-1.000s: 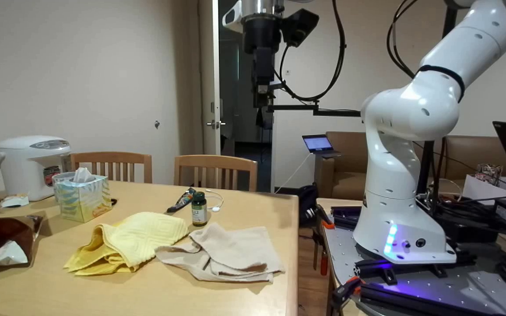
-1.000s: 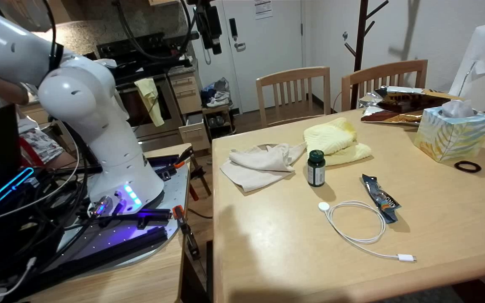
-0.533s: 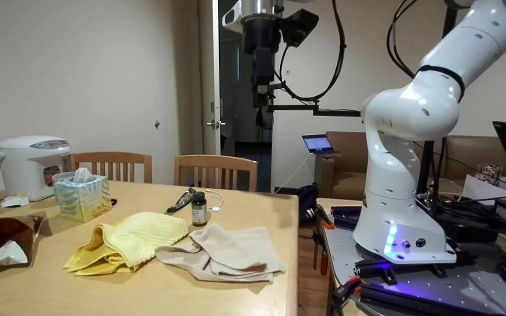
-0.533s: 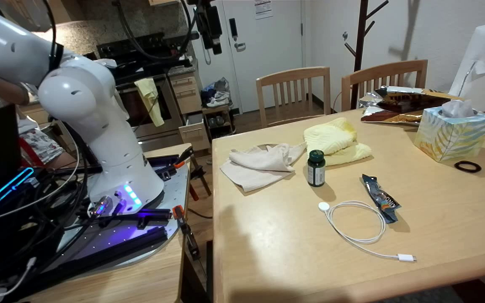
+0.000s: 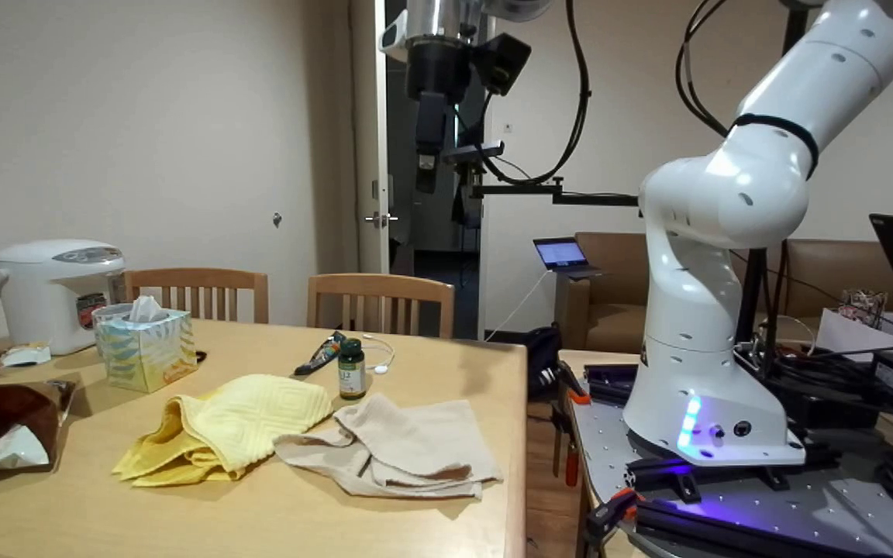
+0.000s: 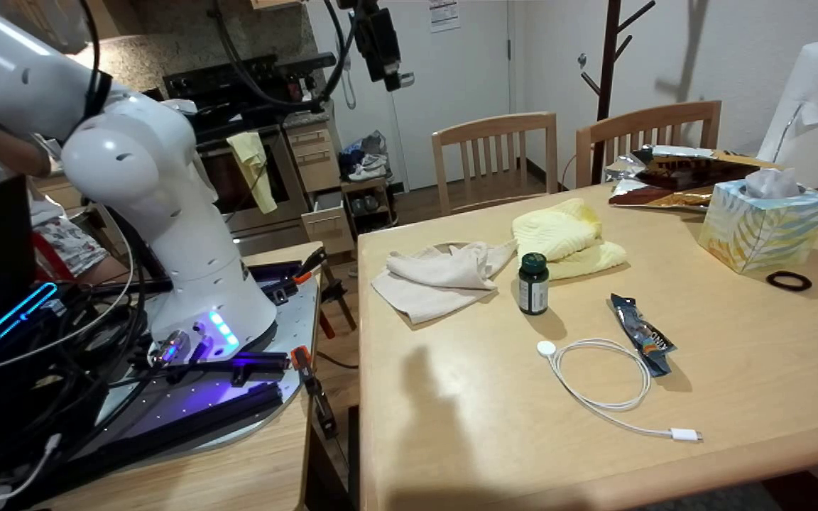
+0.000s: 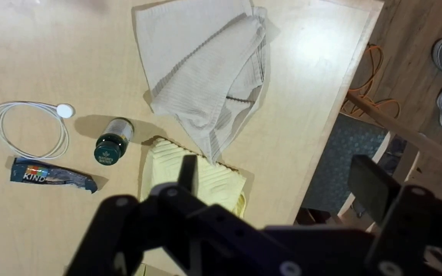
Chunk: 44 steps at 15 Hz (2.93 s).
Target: Pick the bottle on the table and move it forward
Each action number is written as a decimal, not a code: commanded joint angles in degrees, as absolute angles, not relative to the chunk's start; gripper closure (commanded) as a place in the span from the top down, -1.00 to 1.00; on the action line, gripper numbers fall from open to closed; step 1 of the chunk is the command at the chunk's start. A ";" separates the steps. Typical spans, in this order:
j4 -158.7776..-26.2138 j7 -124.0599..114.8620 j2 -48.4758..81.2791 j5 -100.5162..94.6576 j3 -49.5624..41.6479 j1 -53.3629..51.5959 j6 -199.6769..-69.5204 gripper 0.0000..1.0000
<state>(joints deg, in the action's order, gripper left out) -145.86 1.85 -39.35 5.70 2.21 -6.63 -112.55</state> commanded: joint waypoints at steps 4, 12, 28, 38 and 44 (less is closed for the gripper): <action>-139.49 3.40 -28.05 2.97 -0.23 -3.07 -115.43 1.00; -125.12 3.84 -7.66 1.94 -1.76 -1.59 -114.28 1.00; -116.27 6.62 10.52 4.43 -3.01 2.19 -116.54 1.00; -109.61 0.88 19.65 0.21 -4.57 2.87 -116.12 1.00; -108.65 2.00 22.61 4.71 -4.58 5.74 -116.18 1.00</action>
